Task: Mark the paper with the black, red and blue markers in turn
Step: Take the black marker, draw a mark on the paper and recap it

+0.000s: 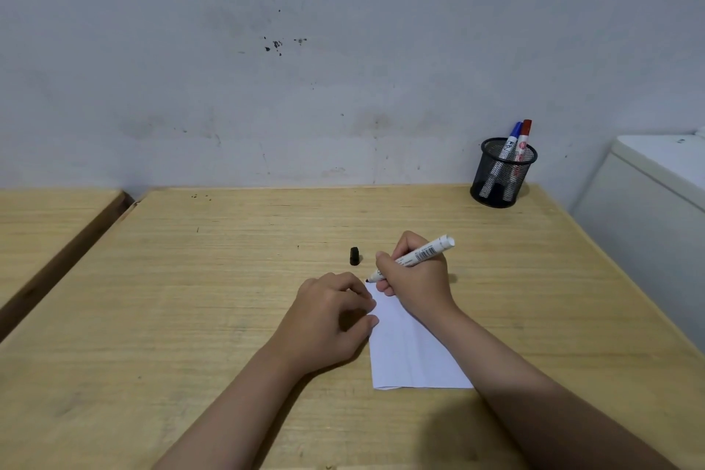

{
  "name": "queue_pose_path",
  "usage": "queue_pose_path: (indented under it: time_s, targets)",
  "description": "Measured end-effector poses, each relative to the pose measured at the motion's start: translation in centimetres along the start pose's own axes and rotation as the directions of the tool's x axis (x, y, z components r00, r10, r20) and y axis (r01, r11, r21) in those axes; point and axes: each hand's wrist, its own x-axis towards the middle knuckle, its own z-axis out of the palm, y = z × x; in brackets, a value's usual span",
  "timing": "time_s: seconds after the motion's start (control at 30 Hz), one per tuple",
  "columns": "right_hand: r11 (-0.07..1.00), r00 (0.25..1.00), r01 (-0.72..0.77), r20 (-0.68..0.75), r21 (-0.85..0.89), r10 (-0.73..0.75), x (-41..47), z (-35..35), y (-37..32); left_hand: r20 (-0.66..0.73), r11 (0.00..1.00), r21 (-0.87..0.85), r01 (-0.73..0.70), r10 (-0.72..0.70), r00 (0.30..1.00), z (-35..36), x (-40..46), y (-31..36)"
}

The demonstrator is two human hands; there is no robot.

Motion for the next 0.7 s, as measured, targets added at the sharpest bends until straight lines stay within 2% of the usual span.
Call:
queue_pose_path:
  time_s: [0.2, 0.53, 0.7]
  targets:
    - [1.0, 1.0, 0.006, 0.012, -0.027, -0.006, 0.12, -0.01, 0.02, -0.004, 1.0, 0.003, -0.018, 0.018, 1.0, 0.06, 0.02, 0.04]
    - [1.0, 0.999, -0.007, 0.04, 0.024, 0.006, 0.52, -0.13, 0.06, -0.021, 1.0, -0.001, -0.014, 0.014, 1.0, 0.12, 0.05, -0.12]
    - [0.983, 0.998, -0.029, -0.048, 0.181, 0.039, 0.63, -0.54, -0.06, -0.032, 1.0, -0.028, 0.001, -0.002, 0.999, 0.19, 0.03, -0.12]
